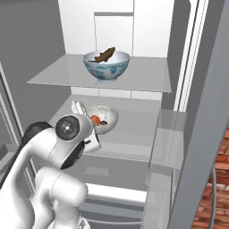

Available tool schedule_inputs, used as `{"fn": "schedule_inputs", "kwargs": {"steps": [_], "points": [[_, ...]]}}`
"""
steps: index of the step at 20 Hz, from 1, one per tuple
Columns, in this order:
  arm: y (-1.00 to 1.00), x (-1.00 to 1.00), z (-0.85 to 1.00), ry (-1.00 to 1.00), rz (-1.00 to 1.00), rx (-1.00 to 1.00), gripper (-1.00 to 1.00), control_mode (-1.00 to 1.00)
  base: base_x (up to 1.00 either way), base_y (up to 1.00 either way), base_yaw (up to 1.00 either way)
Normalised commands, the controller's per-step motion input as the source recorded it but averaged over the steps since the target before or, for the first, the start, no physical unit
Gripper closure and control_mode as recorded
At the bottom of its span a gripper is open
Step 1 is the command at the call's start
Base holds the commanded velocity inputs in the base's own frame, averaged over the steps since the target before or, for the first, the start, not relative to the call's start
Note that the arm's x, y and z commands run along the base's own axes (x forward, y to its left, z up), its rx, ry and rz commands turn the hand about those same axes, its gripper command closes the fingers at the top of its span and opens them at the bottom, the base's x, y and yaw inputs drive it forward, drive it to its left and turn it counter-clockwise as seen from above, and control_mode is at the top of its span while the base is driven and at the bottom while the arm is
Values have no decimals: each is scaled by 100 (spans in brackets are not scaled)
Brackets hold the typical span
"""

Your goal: Place the bowl with the mushroom and squash on the second highest shelf of the fridge. Place the bowl with the fish and chicken drumstick on the top shelf of the fridge.

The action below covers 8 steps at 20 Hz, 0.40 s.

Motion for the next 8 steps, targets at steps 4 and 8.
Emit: {"fn": "schedule_inputs", "kwargs": {"steps": [4,8], "points": [[-11,-91,100,1,3,-5,-100,-100,0,0,0],[-5,-9,2,-5,-1,2,-100,-100,0,0,0]]}}
